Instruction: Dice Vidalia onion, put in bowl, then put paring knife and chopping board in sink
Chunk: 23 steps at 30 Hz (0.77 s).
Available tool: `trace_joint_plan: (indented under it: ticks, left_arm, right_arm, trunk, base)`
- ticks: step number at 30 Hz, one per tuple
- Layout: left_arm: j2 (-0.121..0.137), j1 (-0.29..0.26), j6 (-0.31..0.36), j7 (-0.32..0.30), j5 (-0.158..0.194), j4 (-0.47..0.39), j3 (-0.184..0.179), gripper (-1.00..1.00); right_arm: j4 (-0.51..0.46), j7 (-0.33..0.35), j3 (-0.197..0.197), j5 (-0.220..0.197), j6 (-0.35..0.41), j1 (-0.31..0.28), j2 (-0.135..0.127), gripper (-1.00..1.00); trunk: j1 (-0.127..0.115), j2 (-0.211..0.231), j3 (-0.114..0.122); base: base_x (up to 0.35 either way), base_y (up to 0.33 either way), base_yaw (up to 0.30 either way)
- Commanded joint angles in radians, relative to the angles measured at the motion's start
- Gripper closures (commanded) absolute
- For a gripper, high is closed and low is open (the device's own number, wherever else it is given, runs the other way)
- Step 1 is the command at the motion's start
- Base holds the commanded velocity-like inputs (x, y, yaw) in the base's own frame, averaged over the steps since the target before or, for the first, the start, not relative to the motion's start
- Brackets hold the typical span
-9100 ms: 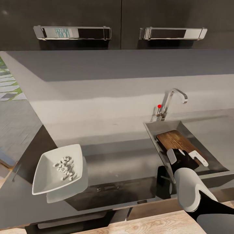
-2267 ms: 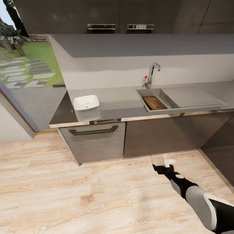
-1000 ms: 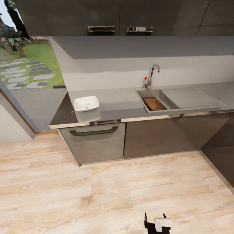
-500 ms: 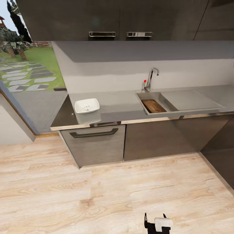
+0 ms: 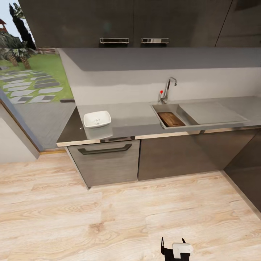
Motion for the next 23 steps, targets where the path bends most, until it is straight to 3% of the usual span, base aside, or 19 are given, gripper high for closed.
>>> trace_joint_plan:
  ticks: [1, 10, 11, 14, 15, 16, 19, 20, 21, 22, 23]
  left_arm:
    - [0.000, -0.001, -0.003, 0.007, 0.004, 0.002, -0.008, -1.00]
    - [0.001, -0.001, -0.002, 0.007, 0.004, 0.019, -0.008, -1.00]
    - [0.053, 0.000, -0.084, 0.006, 0.013, 0.167, -0.007, -1.00]
    - [0.054, 0.000, -0.088, 0.006, 0.013, 0.175, -0.007, -1.00]
    - [0.054, 0.000, -0.090, 0.006, 0.014, 0.223, -0.007, -1.00]
    - [0.057, 0.001, -0.091, 0.006, 0.023, 0.234, -0.007, -1.00]
    - [0.054, 0.001, -0.091, 0.005, 0.024, 0.242, -0.007, -1.00]
    - [0.049, 0.003, -0.082, 0.010, 0.024, 0.305, -0.007, -1.00]
    - [0.048, 0.007, -0.073, 0.013, 0.026, 0.321, -0.007, -1.00]
    - [0.048, 0.010, 0.043, 0.005, 0.023, 0.323, -0.007, -1.00]
    - [0.048, 0.010, 0.045, 0.004, 0.023, 0.323, -0.008, -1.00]
  right_arm:
    - [0.001, -0.007, -0.006, 0.011, -0.001, -0.001, 0.000, -1.00]
    - [0.004, -0.007, -0.006, 0.007, 0.003, -0.001, -0.003, -1.00]
    - [0.004, 0.291, -0.010, 0.002, 0.004, 0.182, -0.152, -1.00]
    - [0.003, 0.303, -0.012, -0.028, 0.008, 0.184, -0.142, -1.00]
    - [0.001, 0.289, -0.015, -0.081, 0.009, 0.185, -0.126, -1.00]
    - [-0.001, 0.276, -0.015, -0.176, -0.001, 0.185, -0.131, -1.00]
    - [-0.001, 0.274, -0.015, -0.178, -0.001, 0.185, -0.133, -1.00]
    - [0.003, 0.273, -0.012, -0.177, 0.015, 0.185, -0.133, -1.00]
    - [0.003, 0.278, -0.009, -0.175, 0.145, 0.185, -0.147, -1.00]
    - [0.001, 0.283, -0.009, -0.176, 0.306, 0.185, -0.141, -1.00]
    - [0.001, 0.283, -0.009, -0.176, 0.309, 0.185, -0.141, -1.00]
  trunk:
    - [0.000, -0.001, -0.001]
    - [0.000, -0.001, -0.001]
    - [0.000, -0.001, -0.001]
    - [0.000, -0.001, -0.001]
    - [0.000, -0.001, -0.001]
    - [0.000, -0.001, 0.000]
    - [0.000, -0.001, 0.005]
    - [0.000, -0.001, 0.005]
    - [0.000, -0.001, 0.005]
    - [0.000, -0.001, 0.005]
    - [0.000, -0.001, 0.005]
  base:
    - [0.000, 0.000, 0.000]
    - [0.000, 0.000, 0.000]
    - [0.000, 0.000, 0.000]
    - [0.000, 0.000, 0.000]
    - [0.000, 0.000, 0.000]
    - [0.000, 0.000, 0.000]
    - [0.000, 0.000, 0.000]
    - [0.000, 0.000, 0.000]
    - [0.000, 0.000, 0.000]
    - [0.000, 0.000, 0.000]
    - [0.000, 0.000, 0.000]
